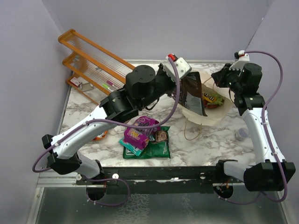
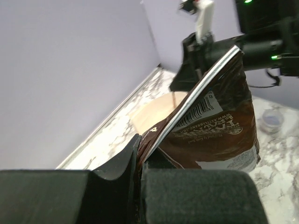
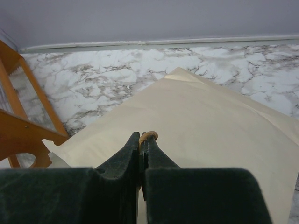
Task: Take the snacks out of the paper bag
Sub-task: Place the snack at the center of the board.
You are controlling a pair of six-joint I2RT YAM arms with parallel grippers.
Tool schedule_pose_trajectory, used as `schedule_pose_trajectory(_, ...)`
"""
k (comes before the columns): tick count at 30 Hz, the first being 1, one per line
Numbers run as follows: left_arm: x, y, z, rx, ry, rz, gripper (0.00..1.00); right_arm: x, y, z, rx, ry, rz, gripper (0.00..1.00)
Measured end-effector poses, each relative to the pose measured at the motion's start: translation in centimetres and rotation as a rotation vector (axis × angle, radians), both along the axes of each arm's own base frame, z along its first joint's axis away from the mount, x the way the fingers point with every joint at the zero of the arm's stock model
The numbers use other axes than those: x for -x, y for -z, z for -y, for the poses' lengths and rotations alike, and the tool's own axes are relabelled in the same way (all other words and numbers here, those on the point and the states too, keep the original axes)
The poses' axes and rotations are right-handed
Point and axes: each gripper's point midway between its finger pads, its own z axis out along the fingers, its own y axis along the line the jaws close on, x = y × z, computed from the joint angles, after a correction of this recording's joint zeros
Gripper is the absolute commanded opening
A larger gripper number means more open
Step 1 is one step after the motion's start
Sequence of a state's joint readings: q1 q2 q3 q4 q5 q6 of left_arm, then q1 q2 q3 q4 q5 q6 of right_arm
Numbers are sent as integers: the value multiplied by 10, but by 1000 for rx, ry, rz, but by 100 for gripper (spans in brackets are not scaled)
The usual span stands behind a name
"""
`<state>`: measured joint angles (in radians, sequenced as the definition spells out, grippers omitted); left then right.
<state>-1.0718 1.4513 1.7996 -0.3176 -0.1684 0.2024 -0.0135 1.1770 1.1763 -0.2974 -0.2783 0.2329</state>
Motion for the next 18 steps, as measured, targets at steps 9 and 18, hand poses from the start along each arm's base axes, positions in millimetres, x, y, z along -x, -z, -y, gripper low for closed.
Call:
schedule_pose_trajectory(9,-35,33,-57,-116,-280,-132,0,0,0,0,2,-1,-1,1)
schedule_pose_trajectory(18,-57,64,-89,-153,-424,-292,0,0,0,0,2,-1,-1,1)
